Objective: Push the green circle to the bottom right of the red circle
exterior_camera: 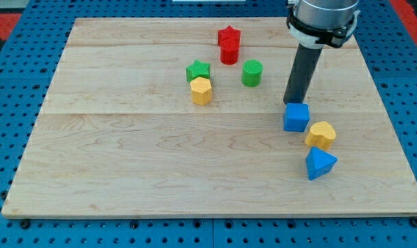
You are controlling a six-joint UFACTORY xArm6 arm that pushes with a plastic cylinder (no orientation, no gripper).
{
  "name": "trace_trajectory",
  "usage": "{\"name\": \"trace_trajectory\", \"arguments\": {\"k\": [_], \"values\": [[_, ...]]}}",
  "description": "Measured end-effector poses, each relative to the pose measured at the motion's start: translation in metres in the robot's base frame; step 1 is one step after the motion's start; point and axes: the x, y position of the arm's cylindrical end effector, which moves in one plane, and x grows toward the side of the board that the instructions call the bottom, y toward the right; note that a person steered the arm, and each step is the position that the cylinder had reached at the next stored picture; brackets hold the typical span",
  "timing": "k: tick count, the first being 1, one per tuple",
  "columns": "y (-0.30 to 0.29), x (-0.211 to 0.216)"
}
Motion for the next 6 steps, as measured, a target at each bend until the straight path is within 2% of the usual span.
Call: {"name": "trace_trajectory", "arguments": {"k": [2, 6], "values": [[-0.040, -0.042], [-0.039, -0.063]]}}
